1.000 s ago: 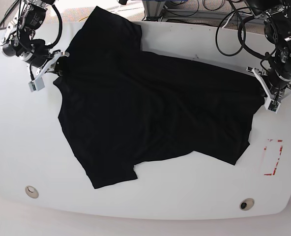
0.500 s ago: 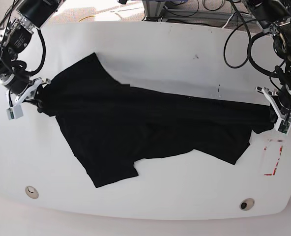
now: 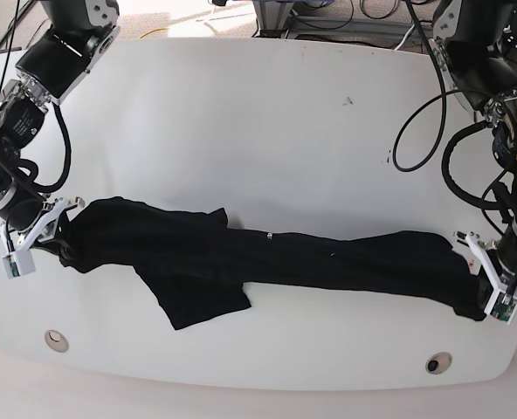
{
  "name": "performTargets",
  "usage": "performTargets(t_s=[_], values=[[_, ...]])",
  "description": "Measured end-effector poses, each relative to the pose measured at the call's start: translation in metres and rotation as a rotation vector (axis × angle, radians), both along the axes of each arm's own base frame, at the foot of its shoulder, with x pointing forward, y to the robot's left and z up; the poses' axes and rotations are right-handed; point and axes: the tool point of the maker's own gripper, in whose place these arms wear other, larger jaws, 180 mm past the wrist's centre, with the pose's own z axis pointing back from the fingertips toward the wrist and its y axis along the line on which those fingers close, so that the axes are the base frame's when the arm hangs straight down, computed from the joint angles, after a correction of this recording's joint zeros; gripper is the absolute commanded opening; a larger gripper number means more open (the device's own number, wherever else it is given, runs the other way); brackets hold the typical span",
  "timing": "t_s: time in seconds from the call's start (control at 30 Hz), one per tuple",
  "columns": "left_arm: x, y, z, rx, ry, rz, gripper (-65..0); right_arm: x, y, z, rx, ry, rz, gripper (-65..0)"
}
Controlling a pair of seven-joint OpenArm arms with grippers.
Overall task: Layout the t-shirt on the table in an organized manner, then fold the t-shirt properly
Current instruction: 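Lift the shirt with both grippers and sweep it toward the table edge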
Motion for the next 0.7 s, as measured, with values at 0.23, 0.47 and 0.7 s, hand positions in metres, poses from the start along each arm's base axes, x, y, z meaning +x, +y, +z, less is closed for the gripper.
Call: performTargets(t_s=[0.23, 0.47, 0.7], values=[[0.026, -0.049, 0.057, -0.001, -0.140, -0.125, -64.7, 0.028, 0.007, 0.044, 0.005, -0.112, 0.028, -65.0], [0.038, -0.069, 0.110, -0.010, -0.261, -0.175, -64.7, 0.059, -0.004, 0.072, 0.038, -0.137, 0.033, -65.0], [0.046, -0.061, 0.142, -0.001, -0.321, -0.128, -64.7, 0.087, -0.016, 0.107, 0.023, -0.150, 0.051, -65.0]])
